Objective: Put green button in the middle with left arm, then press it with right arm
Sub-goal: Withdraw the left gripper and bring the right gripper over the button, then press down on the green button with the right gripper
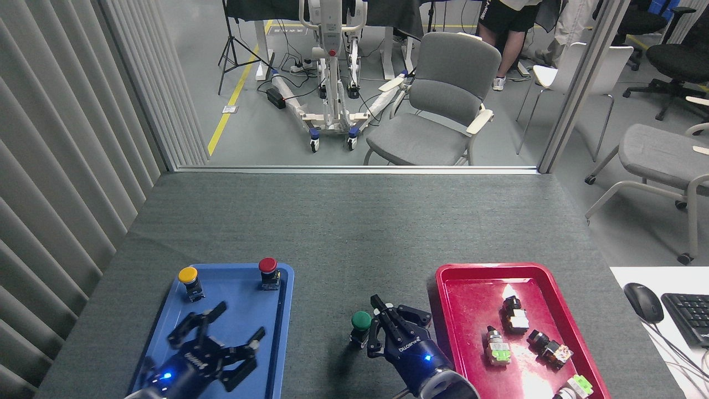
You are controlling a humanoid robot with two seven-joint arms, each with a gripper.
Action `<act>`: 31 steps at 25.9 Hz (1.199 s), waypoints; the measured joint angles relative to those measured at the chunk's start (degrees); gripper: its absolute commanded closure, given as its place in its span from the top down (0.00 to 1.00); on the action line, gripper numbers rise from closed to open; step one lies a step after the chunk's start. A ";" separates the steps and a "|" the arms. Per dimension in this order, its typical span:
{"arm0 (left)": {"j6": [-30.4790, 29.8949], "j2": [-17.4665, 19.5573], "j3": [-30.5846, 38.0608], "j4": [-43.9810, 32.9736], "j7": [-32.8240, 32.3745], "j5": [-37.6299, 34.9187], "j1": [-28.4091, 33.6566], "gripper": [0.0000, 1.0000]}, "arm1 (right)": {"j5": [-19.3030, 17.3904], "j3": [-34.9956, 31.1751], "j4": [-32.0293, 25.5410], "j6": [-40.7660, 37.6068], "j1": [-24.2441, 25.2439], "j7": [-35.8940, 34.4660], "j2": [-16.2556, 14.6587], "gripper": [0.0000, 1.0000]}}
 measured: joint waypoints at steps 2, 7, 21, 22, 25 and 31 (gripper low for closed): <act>0.05 0.35 4.64 -0.94 1.09 0.64 2.10 0.99 | 0.00 0.52 2.62 0.19 -1.18 0.18 0.56 0.00; 3.83 -0.12 9.64 -1.95 2.14 1.51 3.55 0.99 | 0.08 1.79 7.25 0.36 -2.11 -0.11 1.26 0.00; 9.17 -0.39 10.23 0.29 1.50 1.68 0.74 1.00 | 0.44 2.90 9.13 0.66 -2.07 -0.84 1.51 0.02; 9.17 -0.35 10.23 0.30 1.50 1.68 0.69 1.00 | 0.50 2.94 9.15 0.66 -1.99 -0.84 1.50 0.03; 9.17 -0.56 10.24 0.07 1.50 1.70 0.55 1.00 | 0.32 2.97 8.63 0.66 -1.20 -0.91 1.31 0.11; 9.21 -0.75 10.20 1.70 1.36 2.14 -0.92 1.00 | -1.63 2.58 4.39 4.68 -0.20 -6.00 1.51 1.00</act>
